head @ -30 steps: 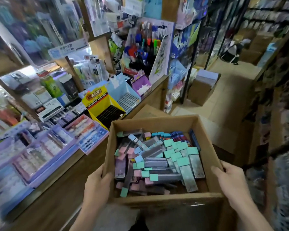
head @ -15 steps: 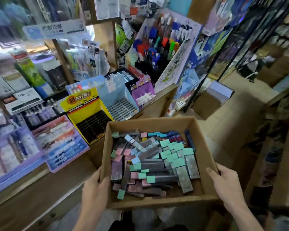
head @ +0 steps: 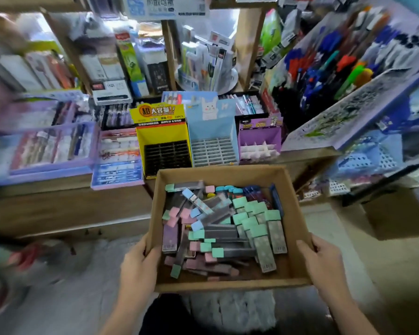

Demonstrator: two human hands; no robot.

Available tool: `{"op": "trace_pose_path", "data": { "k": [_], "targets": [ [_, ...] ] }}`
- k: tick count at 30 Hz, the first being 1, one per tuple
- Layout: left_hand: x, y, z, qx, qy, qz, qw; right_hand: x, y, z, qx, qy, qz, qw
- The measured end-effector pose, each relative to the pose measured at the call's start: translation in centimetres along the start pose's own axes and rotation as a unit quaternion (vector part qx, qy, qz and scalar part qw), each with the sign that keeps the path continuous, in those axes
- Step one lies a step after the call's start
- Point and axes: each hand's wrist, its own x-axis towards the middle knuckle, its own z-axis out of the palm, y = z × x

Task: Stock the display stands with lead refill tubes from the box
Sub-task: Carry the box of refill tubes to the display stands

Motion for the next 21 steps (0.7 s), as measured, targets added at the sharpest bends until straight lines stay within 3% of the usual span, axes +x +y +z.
{"op": "trace_pose_path", "data": {
  "k": [6, 12, 21],
  "targets": [
    [-1.5, -1.1, 3.5, -0.04, 0.059, -0.055, 0.996, 4.5, -0.2, -0.4, 0.017, -0.061, -0.062, 0.996],
    [2.2, -3.6, 5.2, 0.0, 0.074, -0.051, 0.996, 5.9, 0.4, 1.6, -0.005, -0.047, -0.034, 0.998],
    [6.4, -4.7, 5.1, -0.015, 0.036, -0.067, 0.997, 6.6, -0.3, 4.4, -0.019, -0.006, 0.009, 1.0]
  ]
}}
